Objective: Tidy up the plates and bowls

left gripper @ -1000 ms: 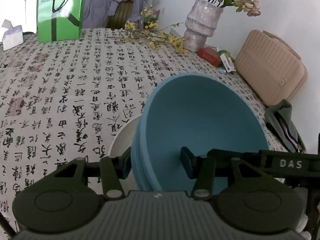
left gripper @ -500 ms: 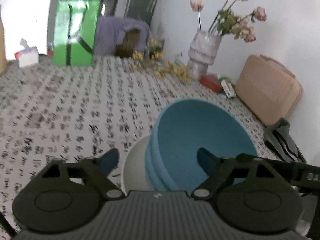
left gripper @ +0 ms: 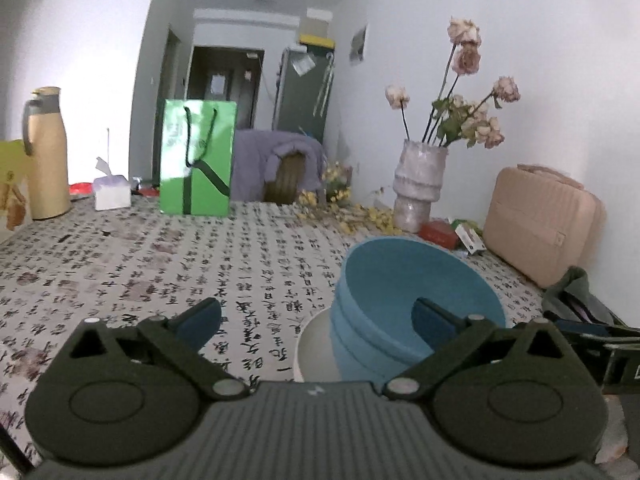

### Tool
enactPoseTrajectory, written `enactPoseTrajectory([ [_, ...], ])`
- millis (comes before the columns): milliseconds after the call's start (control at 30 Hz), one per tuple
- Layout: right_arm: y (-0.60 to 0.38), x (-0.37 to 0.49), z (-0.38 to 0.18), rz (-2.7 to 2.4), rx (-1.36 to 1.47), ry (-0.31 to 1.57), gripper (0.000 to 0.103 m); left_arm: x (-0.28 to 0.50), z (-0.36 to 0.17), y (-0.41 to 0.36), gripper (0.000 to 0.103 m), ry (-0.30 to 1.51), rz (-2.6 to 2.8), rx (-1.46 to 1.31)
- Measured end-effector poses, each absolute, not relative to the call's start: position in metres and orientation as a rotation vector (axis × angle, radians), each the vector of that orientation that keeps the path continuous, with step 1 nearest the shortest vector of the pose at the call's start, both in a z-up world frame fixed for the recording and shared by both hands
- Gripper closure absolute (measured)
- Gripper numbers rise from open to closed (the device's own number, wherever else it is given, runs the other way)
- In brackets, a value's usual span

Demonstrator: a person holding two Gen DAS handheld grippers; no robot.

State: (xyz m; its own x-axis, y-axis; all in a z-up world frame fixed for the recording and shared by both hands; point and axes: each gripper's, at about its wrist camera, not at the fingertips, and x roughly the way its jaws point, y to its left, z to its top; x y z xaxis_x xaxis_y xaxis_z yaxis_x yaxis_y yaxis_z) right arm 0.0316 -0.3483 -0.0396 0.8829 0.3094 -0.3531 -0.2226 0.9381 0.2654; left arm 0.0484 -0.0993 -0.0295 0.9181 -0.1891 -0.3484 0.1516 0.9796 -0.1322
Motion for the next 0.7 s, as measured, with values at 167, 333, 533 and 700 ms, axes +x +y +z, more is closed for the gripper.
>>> enactPoseTrajectory([
  [167,-0.343,0.004,-0.046,0.259,0.188,0.387,0.000,0.015,-0.035,-0.091,0.000,0.332,-0.174,-0.107],
  [333,-0.337,-0.022,-0.055,0.244,0.156,0.379,0.000,-0.015,-0.042,-0.088,0.000,0.291,-0.169,-0.082],
  [533,-0.333,-0.044,-0.064,0.244,0.148,0.380,0.000,-0.040,-0.055,-0.084,0.000,0.309,-0.150,-0.071],
  [700,-0.331,-0.062,-0.073,0.249,0.148,0.384,0.000,-0.065,-0.068,-0.083,0.000,0.302,-0.135,-0.047],
])
